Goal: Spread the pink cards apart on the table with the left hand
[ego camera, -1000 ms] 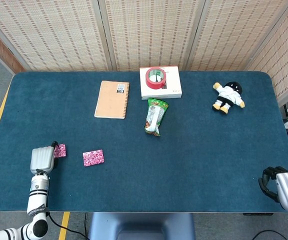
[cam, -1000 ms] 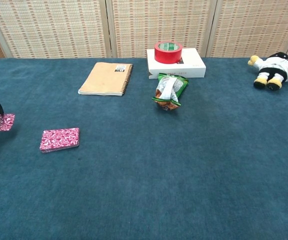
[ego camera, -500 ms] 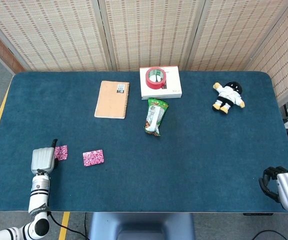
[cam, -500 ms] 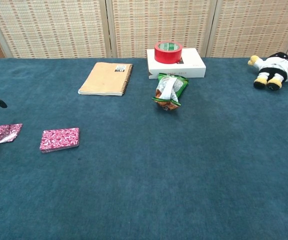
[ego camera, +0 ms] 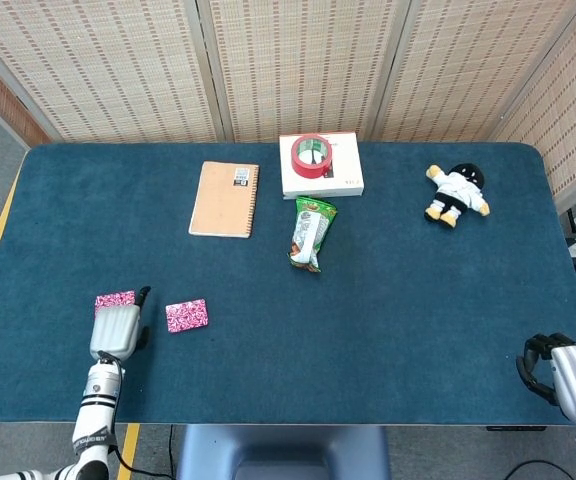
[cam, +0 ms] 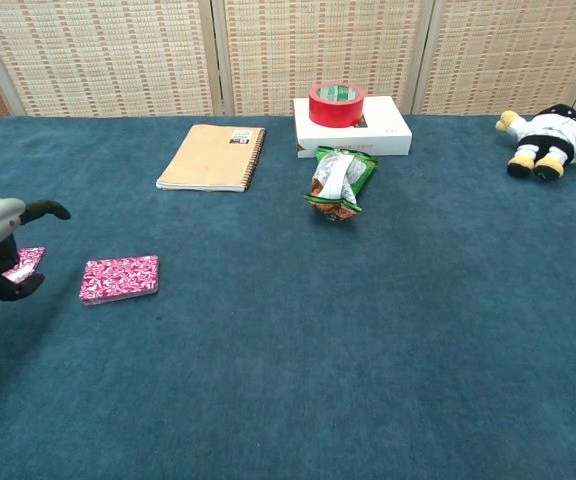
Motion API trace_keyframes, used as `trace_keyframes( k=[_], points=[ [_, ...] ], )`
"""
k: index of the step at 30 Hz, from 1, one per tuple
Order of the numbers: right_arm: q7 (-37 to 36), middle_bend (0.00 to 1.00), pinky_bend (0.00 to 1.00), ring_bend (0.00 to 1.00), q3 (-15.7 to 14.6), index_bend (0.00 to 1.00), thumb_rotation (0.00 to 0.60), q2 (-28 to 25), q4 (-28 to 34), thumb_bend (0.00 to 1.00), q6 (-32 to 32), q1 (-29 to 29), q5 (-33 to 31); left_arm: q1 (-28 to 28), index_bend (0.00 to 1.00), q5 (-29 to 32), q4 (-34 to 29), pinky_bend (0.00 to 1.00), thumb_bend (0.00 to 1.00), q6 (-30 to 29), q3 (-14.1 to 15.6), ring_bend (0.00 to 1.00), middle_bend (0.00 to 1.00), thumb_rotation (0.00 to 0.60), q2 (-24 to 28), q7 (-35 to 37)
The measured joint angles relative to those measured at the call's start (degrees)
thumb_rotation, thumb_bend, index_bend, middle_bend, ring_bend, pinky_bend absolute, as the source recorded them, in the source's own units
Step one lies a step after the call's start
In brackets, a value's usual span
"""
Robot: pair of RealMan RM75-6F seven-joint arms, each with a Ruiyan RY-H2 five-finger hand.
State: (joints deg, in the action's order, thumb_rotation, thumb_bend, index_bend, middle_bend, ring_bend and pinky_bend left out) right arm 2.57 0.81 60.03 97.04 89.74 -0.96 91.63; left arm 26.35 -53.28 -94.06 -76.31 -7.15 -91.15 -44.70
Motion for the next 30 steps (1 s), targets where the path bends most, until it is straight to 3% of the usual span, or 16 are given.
trace_keyframes(
  k=[6, 14, 30],
  points=[
    [-0.42, 0.63, 0.82, 0.56, -0.11, 0.74, 0.600, -0.25, -0.09, 0.33, -0.09, 0.04, 0.11, 0.74, 0.14, -0.05, 0.03, 1.00, 0.40, -2.04, 0.21, 1.00, 1.00, 0.600, -5.67, -3.34],
    [-1.12, 0.63, 0.82, 0.56, -0.11, 0.74, 0.600, -0.51, -0.22, 0.33, 0.31, -0.08, 0.28, 2.46, 0.14, 3.27, 6.55, 1.00, 0.40, -3.11, -1.59, 1.00, 1.00, 0.600, -14.19, -7.77],
    [-0.89, 0.63, 0.82, 0.56, -0.28, 0.74, 0.600, -0.47, -0.22, 0.33, 0.09, -0.02, 0.39, 3.97, 0.17, 7.38, 9.27, 1.00, 0.40, -2.43, -4.47, 1.00, 1.00, 0.600, -15.99, -10.33]
  ],
)
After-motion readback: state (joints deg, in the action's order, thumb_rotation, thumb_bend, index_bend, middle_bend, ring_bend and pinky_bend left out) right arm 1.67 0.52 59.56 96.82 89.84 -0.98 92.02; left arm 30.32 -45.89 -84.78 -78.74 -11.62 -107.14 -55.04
